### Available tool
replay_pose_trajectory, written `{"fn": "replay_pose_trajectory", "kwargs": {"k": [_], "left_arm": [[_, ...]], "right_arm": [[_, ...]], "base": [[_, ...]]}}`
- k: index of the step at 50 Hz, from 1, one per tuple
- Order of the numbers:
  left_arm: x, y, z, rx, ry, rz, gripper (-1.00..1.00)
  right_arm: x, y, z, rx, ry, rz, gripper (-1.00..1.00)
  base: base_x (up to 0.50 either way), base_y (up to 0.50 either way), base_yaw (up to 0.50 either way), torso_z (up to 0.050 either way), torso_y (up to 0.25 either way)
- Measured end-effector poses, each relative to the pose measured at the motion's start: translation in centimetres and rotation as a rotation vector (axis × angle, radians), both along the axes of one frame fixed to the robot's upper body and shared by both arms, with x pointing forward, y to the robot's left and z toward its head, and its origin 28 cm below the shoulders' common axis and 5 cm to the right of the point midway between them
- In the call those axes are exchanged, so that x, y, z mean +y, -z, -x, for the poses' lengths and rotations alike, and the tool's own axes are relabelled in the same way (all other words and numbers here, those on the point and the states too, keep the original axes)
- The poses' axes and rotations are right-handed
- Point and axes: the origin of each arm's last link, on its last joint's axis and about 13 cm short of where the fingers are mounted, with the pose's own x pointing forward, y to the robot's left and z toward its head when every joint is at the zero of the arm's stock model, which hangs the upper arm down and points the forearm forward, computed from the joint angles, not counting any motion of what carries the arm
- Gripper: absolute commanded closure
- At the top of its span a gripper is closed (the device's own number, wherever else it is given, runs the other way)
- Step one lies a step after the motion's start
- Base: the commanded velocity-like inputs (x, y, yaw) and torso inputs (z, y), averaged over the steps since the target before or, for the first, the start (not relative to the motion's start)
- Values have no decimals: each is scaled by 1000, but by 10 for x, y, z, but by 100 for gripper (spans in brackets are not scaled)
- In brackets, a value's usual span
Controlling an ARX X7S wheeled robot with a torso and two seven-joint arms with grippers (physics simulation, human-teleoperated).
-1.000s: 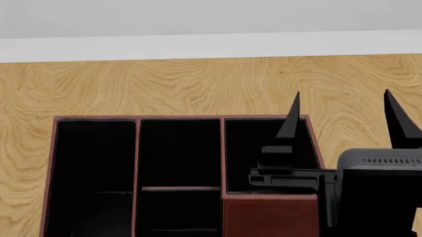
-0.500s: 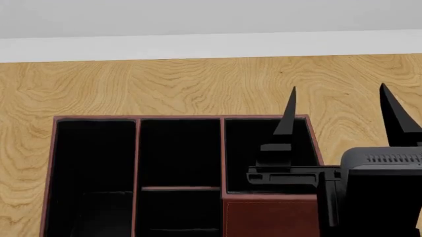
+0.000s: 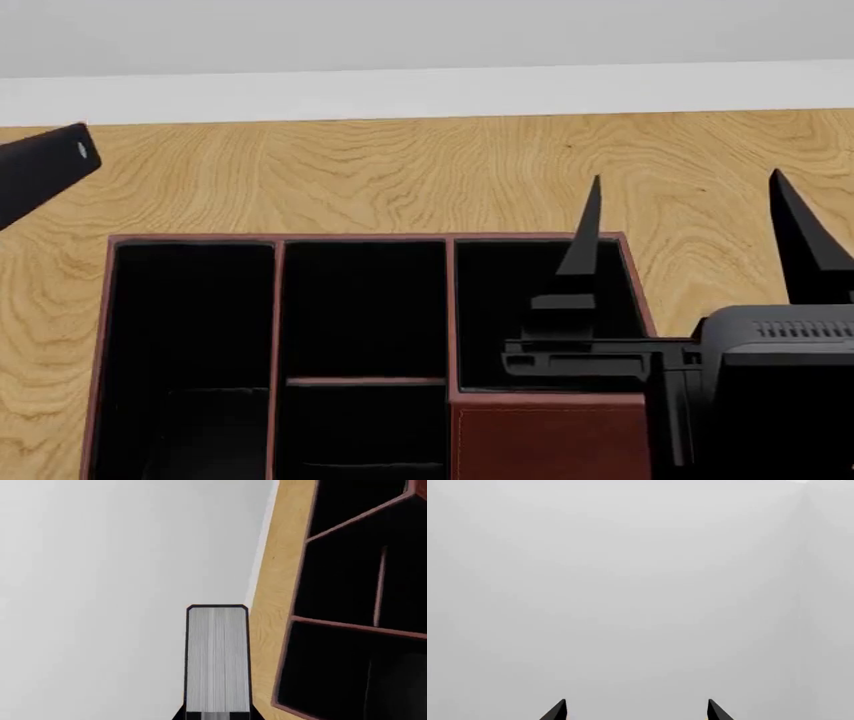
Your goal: Pick up the book and place it in the back compartment of the caddy.
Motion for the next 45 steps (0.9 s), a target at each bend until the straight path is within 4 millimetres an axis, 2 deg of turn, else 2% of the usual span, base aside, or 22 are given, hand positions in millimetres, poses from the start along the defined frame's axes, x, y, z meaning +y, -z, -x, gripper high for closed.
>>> {"fn": "replay_pose_trajectory", "kwargs": {"k": [19,45], "left_arm": [[-46,-35,-22,-49,169,17,100],[-104,-47,-60,16,271,-25,100]], "right_arm": [[-2,-3,3,-15,0,-5,-100],[-5,-6,8,-36,1,-13,-100]], "base": [[0,0,0,1,1],[0,0,0,0,2]]}}
